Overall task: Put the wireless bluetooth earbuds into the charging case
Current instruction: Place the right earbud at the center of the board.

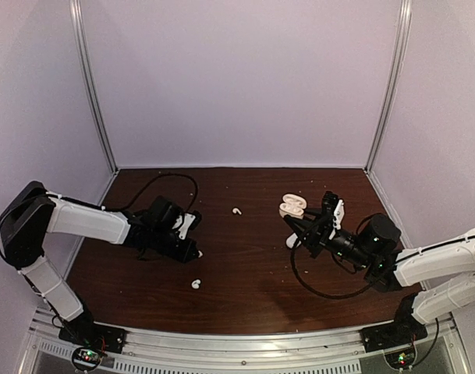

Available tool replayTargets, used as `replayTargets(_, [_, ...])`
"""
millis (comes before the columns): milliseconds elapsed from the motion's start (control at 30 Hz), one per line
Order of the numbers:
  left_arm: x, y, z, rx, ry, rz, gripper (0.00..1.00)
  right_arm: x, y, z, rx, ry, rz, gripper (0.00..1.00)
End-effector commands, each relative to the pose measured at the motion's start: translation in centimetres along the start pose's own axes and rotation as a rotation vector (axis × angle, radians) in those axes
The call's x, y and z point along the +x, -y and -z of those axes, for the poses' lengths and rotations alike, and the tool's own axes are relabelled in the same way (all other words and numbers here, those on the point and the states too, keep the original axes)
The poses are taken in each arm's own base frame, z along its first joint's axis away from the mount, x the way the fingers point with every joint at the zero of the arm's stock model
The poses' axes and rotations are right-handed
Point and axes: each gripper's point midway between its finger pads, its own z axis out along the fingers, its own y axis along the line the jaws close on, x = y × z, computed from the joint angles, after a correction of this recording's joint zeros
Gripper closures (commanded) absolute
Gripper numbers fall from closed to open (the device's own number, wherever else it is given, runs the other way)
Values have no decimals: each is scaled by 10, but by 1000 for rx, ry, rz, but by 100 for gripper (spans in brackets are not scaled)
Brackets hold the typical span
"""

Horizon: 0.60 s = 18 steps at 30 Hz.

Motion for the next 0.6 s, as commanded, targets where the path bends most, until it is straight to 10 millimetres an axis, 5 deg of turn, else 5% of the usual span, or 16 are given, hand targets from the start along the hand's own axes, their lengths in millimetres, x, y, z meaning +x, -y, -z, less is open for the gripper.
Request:
replayTargets(0, [-1, -9, -11, -33, -59, 22, 100, -4, 2, 3, 4, 13, -15, 100])
replayTargets(133, [12, -13, -18, -51, -155, 15, 97, -4, 2, 4, 4, 4, -12, 100])
replayTargets(267, [23, -15, -20, -65, -269, -24, 83, -5, 4, 4, 14, 4, -8, 100])
replayTargets(567, [-3, -22, -9, -150, -357, -127, 57, -5, 5, 2, 12, -10, -1, 100])
